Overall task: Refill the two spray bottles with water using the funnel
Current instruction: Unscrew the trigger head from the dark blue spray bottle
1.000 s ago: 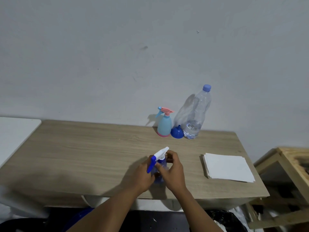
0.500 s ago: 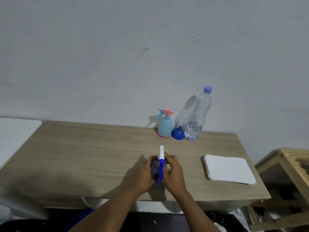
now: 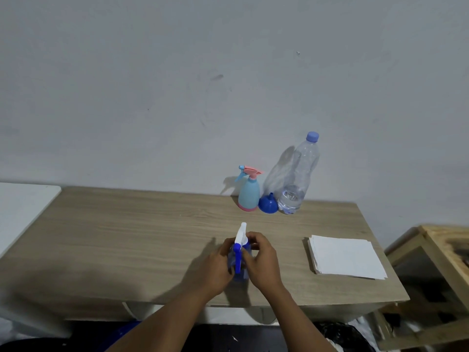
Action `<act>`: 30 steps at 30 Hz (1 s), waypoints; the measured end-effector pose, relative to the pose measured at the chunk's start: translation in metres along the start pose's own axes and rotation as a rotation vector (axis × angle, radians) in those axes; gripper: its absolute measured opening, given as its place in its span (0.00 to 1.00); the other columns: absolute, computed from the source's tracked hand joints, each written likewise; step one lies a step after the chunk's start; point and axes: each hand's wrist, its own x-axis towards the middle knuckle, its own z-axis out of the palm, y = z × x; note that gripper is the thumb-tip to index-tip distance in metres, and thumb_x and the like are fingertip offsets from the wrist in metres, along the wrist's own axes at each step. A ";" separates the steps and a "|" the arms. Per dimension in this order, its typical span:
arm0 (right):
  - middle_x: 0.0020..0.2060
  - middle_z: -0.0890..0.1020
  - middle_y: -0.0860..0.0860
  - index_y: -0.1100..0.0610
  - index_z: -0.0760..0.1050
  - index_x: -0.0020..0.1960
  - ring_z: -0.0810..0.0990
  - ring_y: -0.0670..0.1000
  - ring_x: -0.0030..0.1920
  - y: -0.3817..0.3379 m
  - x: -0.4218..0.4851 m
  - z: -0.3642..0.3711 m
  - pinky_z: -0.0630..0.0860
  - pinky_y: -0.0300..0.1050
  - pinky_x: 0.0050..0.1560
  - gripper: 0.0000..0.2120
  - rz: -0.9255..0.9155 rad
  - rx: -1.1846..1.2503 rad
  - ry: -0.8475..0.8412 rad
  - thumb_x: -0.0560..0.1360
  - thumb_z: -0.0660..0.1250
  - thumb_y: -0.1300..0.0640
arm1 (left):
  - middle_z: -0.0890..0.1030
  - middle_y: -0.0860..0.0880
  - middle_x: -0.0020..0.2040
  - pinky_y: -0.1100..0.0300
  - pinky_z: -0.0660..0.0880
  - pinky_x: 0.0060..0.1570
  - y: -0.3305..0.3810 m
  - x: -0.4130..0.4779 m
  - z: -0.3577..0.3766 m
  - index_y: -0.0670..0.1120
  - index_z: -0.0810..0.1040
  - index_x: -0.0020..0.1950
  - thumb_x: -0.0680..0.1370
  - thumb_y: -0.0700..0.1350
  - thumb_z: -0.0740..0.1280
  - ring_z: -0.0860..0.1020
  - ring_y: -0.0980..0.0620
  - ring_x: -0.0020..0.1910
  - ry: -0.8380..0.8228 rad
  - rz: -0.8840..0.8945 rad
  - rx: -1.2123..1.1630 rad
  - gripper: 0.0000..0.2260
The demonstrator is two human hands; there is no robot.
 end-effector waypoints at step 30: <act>0.42 0.80 0.52 0.57 0.76 0.49 0.82 0.56 0.45 0.074 0.078 -0.039 0.77 0.47 0.43 0.20 0.485 -0.477 -0.085 0.69 0.72 0.42 | 0.70 0.64 0.57 0.69 0.66 0.53 -0.018 0.011 0.020 0.59 0.65 0.72 0.73 0.53 0.74 0.72 0.62 0.56 0.048 0.013 -0.167 0.30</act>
